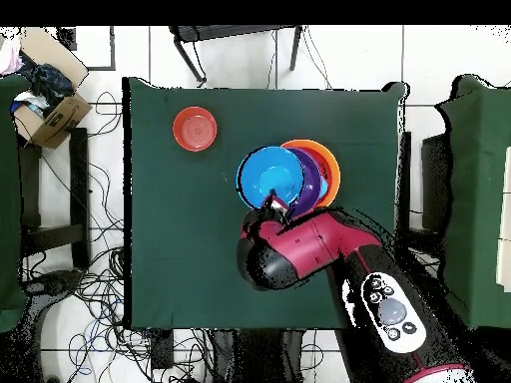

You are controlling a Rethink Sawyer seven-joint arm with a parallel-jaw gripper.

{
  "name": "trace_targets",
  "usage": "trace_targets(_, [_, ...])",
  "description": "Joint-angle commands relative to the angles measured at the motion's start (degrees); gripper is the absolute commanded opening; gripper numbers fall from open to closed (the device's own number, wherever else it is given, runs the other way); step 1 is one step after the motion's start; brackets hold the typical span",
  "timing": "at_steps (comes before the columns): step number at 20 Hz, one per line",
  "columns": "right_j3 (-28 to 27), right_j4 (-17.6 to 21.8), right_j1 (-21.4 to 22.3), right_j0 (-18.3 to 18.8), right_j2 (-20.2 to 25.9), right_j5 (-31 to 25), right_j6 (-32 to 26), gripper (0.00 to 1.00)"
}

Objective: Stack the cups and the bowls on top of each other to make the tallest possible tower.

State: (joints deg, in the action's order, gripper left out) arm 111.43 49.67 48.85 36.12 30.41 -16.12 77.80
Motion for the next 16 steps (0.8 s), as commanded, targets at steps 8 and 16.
trace_targets(8, [2.04, 2.73, -3.76, 2.52, 8.07, -13.2, -14.47, 1.0])
trace_targets(16, [2.4, 1.97, -4.16, 3.42, 9.25, -16.11, -13.17, 1.0])
